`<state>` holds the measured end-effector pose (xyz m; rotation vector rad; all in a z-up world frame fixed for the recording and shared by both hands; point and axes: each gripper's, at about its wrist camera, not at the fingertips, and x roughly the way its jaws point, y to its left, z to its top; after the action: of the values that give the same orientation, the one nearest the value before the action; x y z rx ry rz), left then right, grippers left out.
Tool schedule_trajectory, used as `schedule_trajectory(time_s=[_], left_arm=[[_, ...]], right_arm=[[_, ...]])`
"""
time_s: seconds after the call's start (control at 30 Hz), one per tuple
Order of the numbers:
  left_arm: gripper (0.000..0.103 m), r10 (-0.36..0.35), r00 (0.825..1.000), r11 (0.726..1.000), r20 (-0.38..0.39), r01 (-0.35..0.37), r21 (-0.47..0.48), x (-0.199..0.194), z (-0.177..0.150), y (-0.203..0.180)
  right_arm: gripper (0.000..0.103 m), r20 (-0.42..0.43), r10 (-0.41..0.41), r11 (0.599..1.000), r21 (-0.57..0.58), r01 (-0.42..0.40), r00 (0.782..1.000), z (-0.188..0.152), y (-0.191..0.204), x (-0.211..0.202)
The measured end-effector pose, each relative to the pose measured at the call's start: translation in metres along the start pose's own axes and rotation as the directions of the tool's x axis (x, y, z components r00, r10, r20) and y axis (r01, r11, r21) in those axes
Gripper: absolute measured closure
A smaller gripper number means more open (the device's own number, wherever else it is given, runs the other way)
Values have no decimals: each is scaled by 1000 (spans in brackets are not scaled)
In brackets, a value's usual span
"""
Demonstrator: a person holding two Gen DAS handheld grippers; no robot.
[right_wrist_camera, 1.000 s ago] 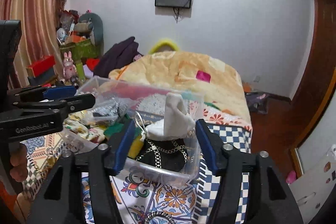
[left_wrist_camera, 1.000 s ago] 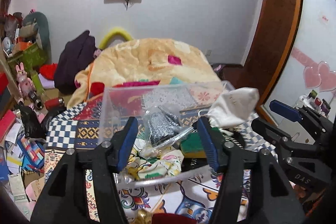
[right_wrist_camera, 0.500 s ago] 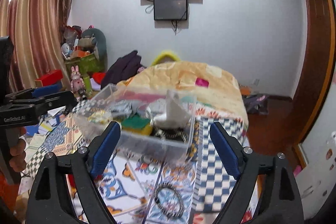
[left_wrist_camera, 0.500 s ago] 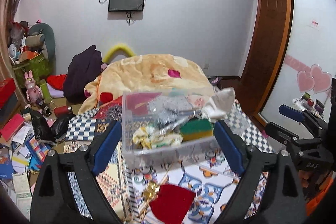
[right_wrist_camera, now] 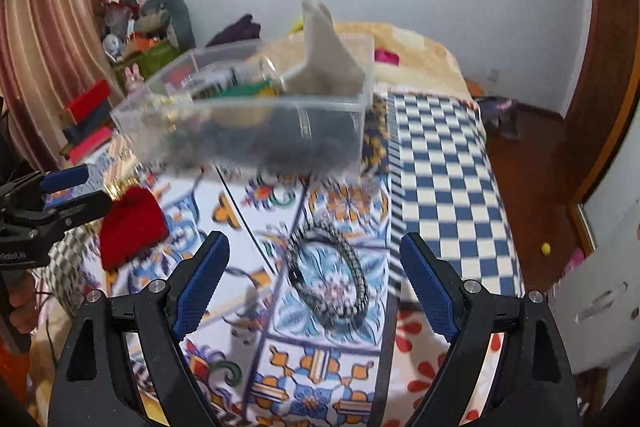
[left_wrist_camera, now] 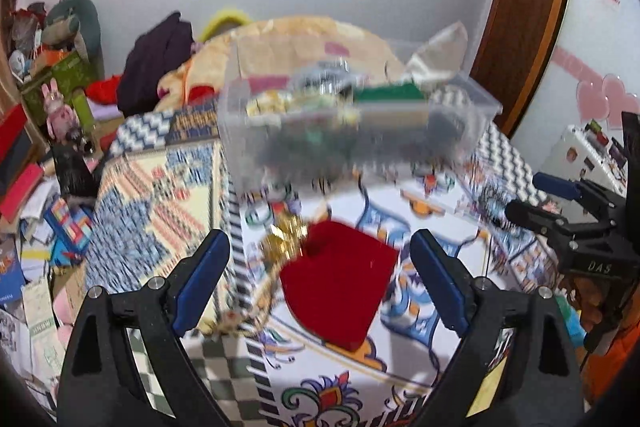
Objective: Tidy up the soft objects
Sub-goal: 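Grasp the red velvet pouch with the left tool while the right tool grasps the braided cord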
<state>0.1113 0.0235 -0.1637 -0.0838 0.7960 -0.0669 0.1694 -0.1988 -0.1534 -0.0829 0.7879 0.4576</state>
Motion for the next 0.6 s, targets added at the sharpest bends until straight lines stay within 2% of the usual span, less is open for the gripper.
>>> schedule_trajectory(time_s=[0.17, 0.33, 0.43, 0.6], left_arm=[[11, -40, 997, 999, -68, 39, -18, 17, -15, -3], [11, -24, 995, 1000, -98, 23, -7, 30, -17, -10], [11, 17, 997, 1000, -77, -17, 1, 33, -17, -13], [28, 68, 996, 997, -50, -66, 34, 38, -19, -19]], right_arm=[[18, -41, 1, 1000, 25, 0, 999, -11, -6, 6], [20, -54, 30, 998, 61, -26, 998, -17, -8, 9], [31, -48, 16, 999, 40, -14, 999, -18, -5, 8], [59, -33, 16, 1000, 5, -16, 999, -17, 5, 8]])
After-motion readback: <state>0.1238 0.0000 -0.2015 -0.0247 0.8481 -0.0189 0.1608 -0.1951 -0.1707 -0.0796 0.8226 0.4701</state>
